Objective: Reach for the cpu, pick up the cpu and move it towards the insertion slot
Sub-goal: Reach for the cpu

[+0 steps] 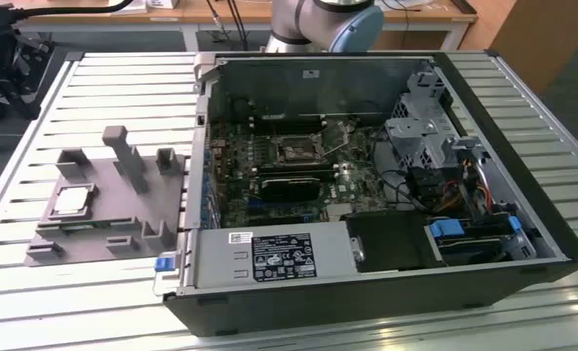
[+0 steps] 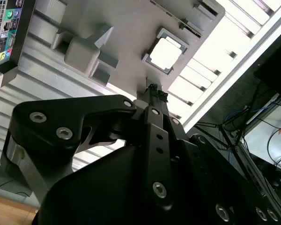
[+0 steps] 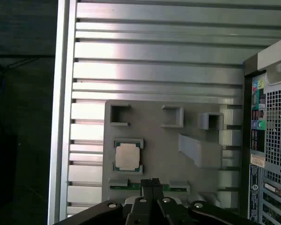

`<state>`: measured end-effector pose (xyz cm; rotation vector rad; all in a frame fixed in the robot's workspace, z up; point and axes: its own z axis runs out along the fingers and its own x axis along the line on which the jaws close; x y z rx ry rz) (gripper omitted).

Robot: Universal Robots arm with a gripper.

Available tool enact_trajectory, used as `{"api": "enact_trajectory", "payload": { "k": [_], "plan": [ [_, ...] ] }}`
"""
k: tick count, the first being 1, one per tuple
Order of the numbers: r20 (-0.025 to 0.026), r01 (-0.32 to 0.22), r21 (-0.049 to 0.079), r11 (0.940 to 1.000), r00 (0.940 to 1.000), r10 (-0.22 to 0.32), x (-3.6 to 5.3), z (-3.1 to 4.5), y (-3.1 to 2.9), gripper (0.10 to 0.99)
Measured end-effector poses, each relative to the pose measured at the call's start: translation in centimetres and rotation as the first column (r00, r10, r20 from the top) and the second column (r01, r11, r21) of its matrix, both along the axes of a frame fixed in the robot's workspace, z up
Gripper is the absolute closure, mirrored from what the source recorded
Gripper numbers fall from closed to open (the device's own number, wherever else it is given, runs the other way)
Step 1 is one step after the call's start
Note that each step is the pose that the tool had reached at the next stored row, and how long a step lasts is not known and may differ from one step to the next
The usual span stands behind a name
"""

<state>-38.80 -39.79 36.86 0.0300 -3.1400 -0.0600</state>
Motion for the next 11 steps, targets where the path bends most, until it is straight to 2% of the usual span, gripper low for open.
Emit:
{"api": "enact_trajectory", "payload": {
  "k": [5,11],
  "plan": [
    [-0.0001,0.0,0.0,1.0,1.0,0.0,-0.09,-0.14,-0.01,0.98],
    [-0.0001,0.0,0.0,1.0,1.0,0.0,-0.35,-0.91,-0.2,0.98]
  ]
}}
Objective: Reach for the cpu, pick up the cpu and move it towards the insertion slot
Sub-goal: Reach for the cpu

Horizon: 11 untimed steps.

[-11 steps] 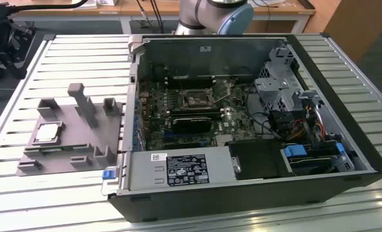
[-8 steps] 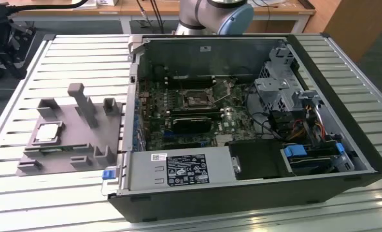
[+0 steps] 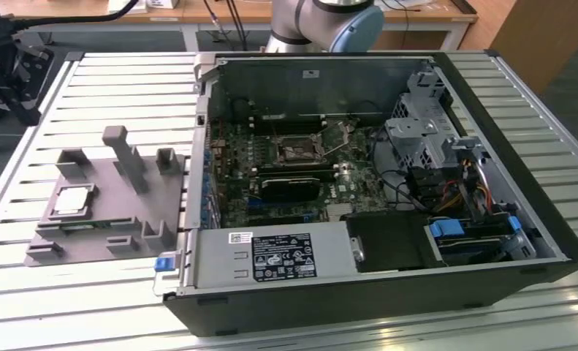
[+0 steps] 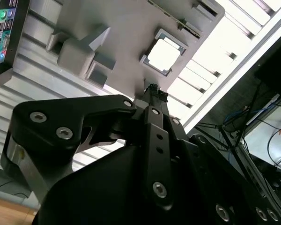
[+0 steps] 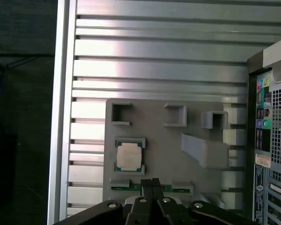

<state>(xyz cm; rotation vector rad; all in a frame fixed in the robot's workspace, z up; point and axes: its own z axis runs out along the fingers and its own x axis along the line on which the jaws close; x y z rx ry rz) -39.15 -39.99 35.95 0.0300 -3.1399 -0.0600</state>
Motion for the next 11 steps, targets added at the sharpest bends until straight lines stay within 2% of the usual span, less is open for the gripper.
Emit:
{"api": "enact_trajectory", "payload": {
  "k": [8,9,10,11],
  "plan": [
    [0.0002,0.0,0.0,1.0,1.0,0.0,-0.26,-1.47,-0.46,0.98],
    [0.0,0.0,0.0,1.0,1.0,0.0,-0.29,-1.66,-0.49,0.973],
    [0.0,0.0,0.0,1.0,1.0,0.0,-0.33,-1.84,-0.52,0.918],
    [0.0001,0.0,0.0,1.0,1.0,0.0,-0.36,-2.02,-0.55,0.918]
  ]
}}
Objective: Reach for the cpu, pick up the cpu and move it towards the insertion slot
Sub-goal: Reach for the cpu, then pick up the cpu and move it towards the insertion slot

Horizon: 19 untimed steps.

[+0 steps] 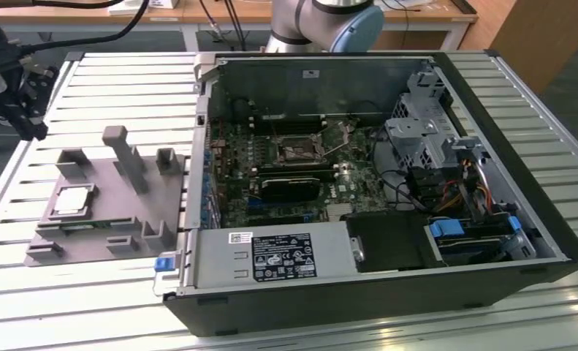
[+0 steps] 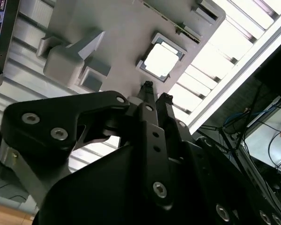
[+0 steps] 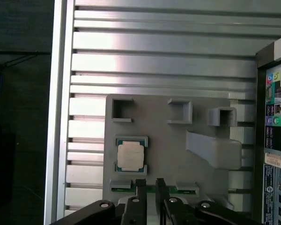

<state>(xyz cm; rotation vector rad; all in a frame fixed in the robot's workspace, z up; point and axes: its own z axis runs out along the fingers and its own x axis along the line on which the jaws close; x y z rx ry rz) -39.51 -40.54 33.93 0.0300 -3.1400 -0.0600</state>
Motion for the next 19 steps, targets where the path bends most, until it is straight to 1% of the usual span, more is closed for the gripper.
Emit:
{"api": "enact_trajectory", "payload": {
  "k": [2,3,5,6,7,8,11,12,13,14,15,19],
  "plan": [
    [0.0,0.0,0.0,1.0,1.0,0.0,-0.06,-0.38,-0.09,0.792],
    [0.0001,0.0,0.0,1.0,1.0,0.0,-0.07,-0.56,-0.13,0.792],
    [0.0001,0.0,0.0,1.0,1.0,0.0,-0.07,-0.92,-0.24,0.675],
    [0.0,0.0,0.0,1.0,1.0,0.0,-0.08,-1.1,-0.3,0.675],
    [0.0,0.0,0.0,1.0,1.0,0.0,-0.07,-1.28,-0.35,0.62],
    [0.0,0.0,0.001,1.0,1.0,0.0,-0.08,-1.45,-0.39,0.62],
    [0.0001,0.0,0.001,1.0,1.0,0.0,-0.08,-2.01,-0.49,0.443],
    [0.0001,0.0,0.001,1.0,1.0,0.0,-0.09,-2.18,-0.5,0.443],
    [0.0004,0.0,0.001,1.0,1.0,0.0,-0.09,-2.36,-0.52,0.384],
    [0.0006,0.0,0.001,1.0,1.0,0.0,-0.1,-2.55,-0.53,0.384],
    [0.0007,0.0,0.001,1.0,1.0,0.0,-0.11,-2.73,-0.54,0.322],
    [0.0007,0.0,0.001,1.0,1.0,0.0,-0.27,-3.46,-0.54,0.322]
  ]
}}
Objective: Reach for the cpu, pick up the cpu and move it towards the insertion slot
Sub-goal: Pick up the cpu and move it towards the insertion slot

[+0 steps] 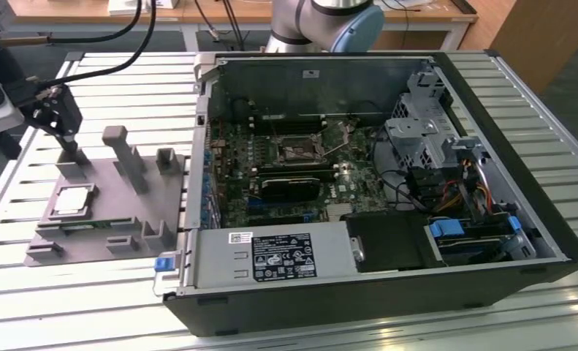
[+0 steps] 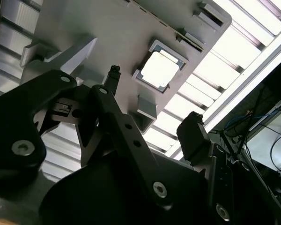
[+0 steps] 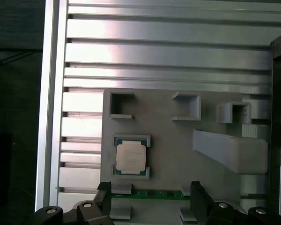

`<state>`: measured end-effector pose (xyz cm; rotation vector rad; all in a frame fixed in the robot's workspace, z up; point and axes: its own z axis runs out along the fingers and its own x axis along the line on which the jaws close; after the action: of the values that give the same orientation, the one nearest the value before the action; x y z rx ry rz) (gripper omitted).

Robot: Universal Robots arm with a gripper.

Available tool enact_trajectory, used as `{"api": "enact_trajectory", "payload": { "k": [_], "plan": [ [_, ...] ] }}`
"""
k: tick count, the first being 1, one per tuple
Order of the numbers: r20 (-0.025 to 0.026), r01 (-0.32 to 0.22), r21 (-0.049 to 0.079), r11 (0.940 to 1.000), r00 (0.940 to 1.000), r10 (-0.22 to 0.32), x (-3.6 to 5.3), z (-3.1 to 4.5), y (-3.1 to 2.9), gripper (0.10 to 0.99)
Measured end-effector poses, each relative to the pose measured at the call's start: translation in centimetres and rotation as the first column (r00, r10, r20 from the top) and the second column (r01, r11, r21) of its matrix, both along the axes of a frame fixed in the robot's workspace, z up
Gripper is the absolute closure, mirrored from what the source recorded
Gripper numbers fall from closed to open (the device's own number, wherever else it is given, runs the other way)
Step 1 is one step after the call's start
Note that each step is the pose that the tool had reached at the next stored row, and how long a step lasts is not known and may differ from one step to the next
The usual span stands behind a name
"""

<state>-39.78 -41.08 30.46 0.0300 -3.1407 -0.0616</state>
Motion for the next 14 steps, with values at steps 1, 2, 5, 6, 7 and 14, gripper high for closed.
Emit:
{"api": "enact_trajectory", "payload": {
  "k": [1,2,5,6,7,14],
  "plan": [
    [0.0,0.0,0.0,1.0,1.0,0.0,-0.08,-0.18,0.0,0.322],
    [0.0,0.0,0.0,1.0,1.0,0.0,-0.18,-0.36,0.0,0.322],
    [-0.0001,0.0,0.0,1.0,1.0,0.0,-0.42,-0.85,-0.01,0.322],
    [0.0,0.0,0.0,1.0,1.0,0.0,-0.47,-0.98,-0.01,0.322],
    [0.0,0.0,0.0,1.0,1.0,0.0,-0.53,-1.11,-0.01,0.322],
    [0.0001,0.0,0.0,1.0,1.0,0.0,-0.93,-1.93,-0.01,0.322]
  ]
}}
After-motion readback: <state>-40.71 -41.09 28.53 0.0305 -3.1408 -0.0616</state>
